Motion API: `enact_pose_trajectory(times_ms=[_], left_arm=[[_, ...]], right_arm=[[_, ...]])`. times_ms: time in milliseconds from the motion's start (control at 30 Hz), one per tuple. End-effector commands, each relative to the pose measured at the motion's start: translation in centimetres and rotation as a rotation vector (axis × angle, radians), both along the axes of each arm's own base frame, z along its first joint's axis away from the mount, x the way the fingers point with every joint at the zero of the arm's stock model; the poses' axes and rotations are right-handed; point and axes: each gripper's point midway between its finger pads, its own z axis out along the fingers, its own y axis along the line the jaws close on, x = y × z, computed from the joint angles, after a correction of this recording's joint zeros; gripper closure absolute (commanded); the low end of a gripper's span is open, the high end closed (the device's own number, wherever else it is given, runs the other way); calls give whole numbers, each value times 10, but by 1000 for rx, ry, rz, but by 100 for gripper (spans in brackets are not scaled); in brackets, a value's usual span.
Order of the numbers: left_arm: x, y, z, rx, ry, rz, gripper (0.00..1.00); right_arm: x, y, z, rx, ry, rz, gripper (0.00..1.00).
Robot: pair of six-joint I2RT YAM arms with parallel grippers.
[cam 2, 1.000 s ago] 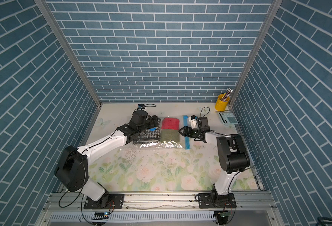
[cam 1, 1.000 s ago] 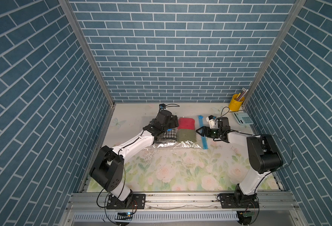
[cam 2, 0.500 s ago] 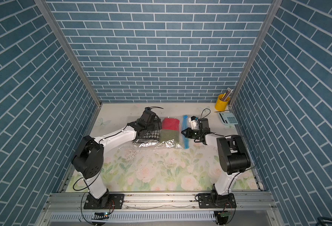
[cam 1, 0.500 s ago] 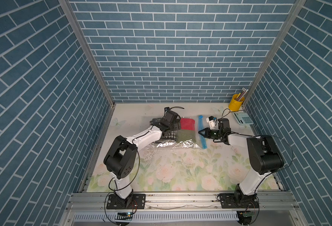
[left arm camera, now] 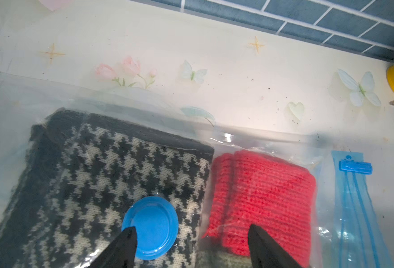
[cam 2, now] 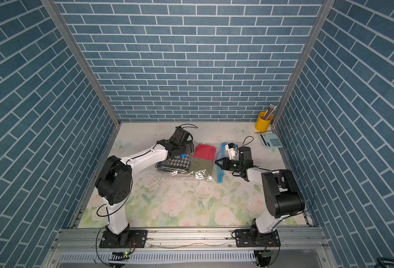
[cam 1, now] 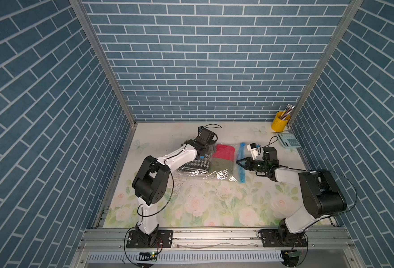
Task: Take the scarf out of the vacuum bag
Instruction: Open the vacuum bag at the center of the board.
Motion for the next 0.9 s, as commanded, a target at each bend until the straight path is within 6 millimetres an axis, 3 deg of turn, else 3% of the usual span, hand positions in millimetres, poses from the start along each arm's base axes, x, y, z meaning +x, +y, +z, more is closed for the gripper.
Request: enact_pose_trajectory(times_ms=[0, 133, 267, 433, 700, 867], left_arm=[[-4, -2, -1, -1, 19, 0, 22], [-15, -7, -11, -31, 42, -16, 23], [-23, 1, -16, -13, 40, 4, 24], [-22, 5, -14, 4, 33, 12, 23], [-18, 5, 2, -22, -21, 21, 23], [-21, 6, 30, -118, -135, 20, 23]], right_arm=[[2, 5, 13, 54, -31, 23, 100], [0, 10, 25, 125, -48, 45, 100], [-11, 19, 56, 274, -104, 106, 100], [-15, 23, 65, 339, -111, 146, 100], [-4, 16, 16, 209, 19, 85, 98], [7, 0, -2, 12, 35, 8, 73]])
